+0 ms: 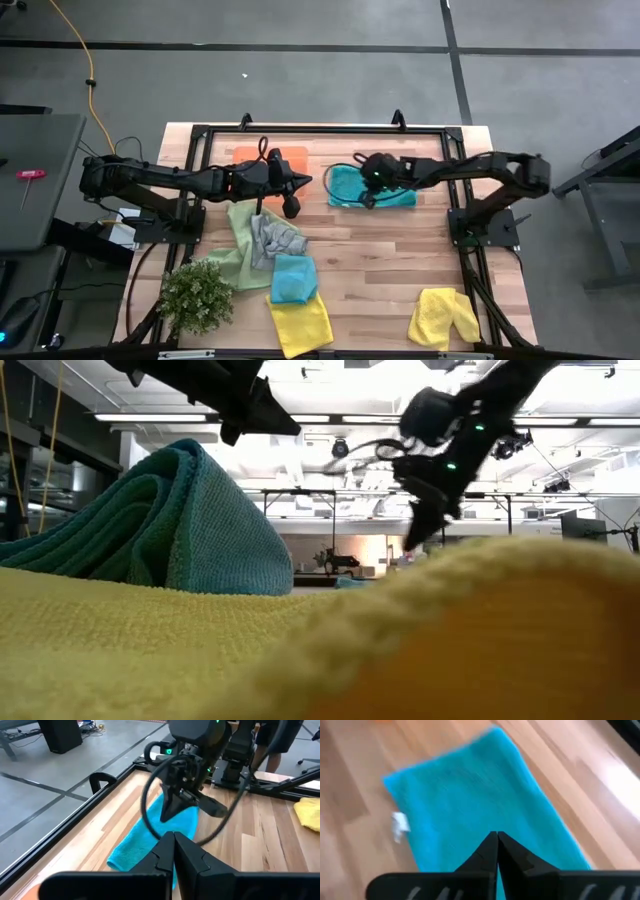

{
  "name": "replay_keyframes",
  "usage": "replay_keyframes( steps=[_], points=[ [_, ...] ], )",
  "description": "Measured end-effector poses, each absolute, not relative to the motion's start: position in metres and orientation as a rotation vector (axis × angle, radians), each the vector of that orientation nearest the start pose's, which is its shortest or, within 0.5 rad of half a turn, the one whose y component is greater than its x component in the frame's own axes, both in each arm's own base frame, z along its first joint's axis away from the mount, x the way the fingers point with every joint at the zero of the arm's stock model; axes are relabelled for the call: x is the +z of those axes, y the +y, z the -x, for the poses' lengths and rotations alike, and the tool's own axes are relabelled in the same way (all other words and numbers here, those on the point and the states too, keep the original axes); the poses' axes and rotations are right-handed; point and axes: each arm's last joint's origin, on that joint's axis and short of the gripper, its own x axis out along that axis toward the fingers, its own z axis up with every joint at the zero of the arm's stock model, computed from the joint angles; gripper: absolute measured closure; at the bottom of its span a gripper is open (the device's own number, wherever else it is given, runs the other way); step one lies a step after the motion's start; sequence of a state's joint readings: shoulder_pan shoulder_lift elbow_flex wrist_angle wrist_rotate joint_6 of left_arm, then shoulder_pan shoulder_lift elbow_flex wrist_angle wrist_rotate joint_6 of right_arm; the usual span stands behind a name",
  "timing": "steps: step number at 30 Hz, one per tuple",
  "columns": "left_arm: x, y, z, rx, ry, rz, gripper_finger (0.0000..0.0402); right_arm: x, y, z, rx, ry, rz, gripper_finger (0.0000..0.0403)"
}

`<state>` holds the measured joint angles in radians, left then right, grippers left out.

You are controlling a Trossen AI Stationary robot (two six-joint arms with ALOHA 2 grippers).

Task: Fold microfiber towels
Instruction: Fold the top blue microfiber cloth

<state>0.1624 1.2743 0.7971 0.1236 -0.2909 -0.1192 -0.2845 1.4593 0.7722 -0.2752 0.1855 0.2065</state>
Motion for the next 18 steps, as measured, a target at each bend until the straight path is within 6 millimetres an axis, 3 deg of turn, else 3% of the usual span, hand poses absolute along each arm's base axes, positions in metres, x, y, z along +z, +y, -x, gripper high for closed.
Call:
replay_keyframes(
  steps=[9, 15, 18],
  points=[
    [0.265, 0.047, -0.274, 0.444, 0.322, 0.065, 0.0401, 0.16, -0.084, -0.18, -0.715, 0.876, -0.411, 0.04],
    [0.265, 0.048, -0.274, 0.451, 0.32, 0.058, 0.0401, 0.166, -0.082, -0.158, -0.678, 0.804, -0.484, 0.04],
    [0.265, 0.048, -0.274, 0.451, 0.323, 0.046, 0.0401, 0.169, -0.083, -0.155, -0.759, 0.765, -0.477, 0.04]
  ],
)
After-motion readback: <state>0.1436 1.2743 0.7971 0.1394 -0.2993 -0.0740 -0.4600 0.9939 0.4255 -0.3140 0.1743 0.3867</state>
